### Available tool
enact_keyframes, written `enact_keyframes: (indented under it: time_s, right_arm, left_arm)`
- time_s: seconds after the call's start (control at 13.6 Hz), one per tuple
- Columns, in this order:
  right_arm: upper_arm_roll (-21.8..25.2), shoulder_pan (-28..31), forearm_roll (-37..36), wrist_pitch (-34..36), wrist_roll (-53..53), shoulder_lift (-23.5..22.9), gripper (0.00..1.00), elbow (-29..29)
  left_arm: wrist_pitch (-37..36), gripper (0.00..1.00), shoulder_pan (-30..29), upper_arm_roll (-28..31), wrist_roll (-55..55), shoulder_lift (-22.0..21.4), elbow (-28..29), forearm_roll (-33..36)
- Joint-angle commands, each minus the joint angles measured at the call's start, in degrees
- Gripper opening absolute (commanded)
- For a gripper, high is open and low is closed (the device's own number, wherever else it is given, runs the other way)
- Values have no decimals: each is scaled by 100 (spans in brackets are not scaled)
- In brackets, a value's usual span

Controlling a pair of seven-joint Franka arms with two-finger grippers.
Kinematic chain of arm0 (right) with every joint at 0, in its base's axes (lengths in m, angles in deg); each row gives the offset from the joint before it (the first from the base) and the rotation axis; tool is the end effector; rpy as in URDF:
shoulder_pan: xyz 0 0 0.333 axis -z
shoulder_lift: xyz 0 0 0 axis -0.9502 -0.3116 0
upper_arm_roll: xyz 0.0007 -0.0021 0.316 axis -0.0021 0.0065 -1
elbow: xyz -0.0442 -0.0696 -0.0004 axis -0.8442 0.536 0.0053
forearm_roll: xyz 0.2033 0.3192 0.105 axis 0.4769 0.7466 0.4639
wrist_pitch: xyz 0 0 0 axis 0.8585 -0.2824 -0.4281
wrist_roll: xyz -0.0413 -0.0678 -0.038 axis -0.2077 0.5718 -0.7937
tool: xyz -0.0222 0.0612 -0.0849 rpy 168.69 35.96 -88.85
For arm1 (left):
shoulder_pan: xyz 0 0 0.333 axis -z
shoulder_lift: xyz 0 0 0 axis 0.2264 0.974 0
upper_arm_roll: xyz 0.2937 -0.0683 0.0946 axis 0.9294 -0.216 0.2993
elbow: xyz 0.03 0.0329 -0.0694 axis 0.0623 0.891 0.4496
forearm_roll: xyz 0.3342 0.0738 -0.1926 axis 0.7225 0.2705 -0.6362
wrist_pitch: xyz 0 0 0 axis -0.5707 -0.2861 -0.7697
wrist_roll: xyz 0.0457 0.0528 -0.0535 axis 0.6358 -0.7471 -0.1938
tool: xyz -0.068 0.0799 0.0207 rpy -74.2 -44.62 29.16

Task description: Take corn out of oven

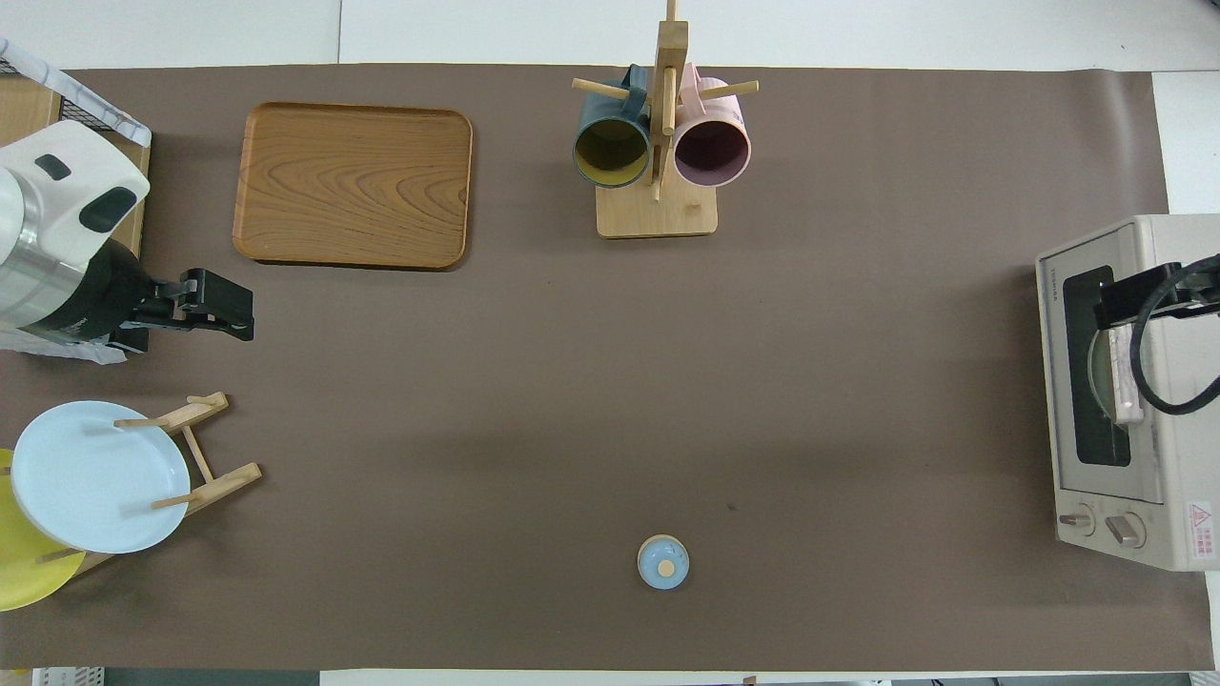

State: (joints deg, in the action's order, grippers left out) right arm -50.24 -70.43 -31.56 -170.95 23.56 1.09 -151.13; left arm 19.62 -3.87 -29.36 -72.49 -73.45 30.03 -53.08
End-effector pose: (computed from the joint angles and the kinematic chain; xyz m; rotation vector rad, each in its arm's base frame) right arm 0.5380 -0.0225 0.6336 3.0903 0.1094 -0.1282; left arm 0.5311 -0.1034 0.5880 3.1137 0.0305 -0.1982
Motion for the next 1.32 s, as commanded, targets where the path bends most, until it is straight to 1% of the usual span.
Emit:
enact_keyframes:
  time_s: [0.0,0.22,0.37,0.51,0.59,0.66,0.73,0.88,1.03,1.17,1.25]
  right_arm:
    - [-33,70,116,-33,77,-16,100,45]
    - [-33,61,90,11,68,-16,100,36]
    - [-24,78,81,20,50,36,100,-78]
    - [-33,175,99,55,-177,89,100,-175]
    - [-33,184,99,29,-283,89,85,-192]
    - [-33,193,116,38,-353,89,38,-192]
    - [-33,193,116,47,-398,89,1,-210]
    - [-33,193,116,12,-442,141,0,-315]
    - [-15,245,108,-32,-232,203,0,-464]
    - [-15,342,81,-286,390,230,0,-579]
    - [-15,360,64,-383,645,299,0,-788]
  left_arm:
    - [-6,100,-69,-25,-21,-80,42,-63]
    - [-6,100,-78,-25,-21,-80,42,-63]
    - [-6,100,-69,-25,-21,-80,42,-63]
    - [-6,100,-69,-25,-21,-80,42,-63]
    - [-6,100,-78,-34,-21,-80,42,-63]
    - [-6,100,-69,-25,-21,-80,42,-63]
    - [-6,100,-69,-25,-21,-80,42,-63]
    - [-6,100,-69,-25,-21,-80,42,-63]
    - [-6,100,-69,-25,-21,-80,51,-63]
    - [-6,100,-69,-25,-21,-80,42,-63]
    - [-6,100,-69,-34,-21,-80,51,-63]
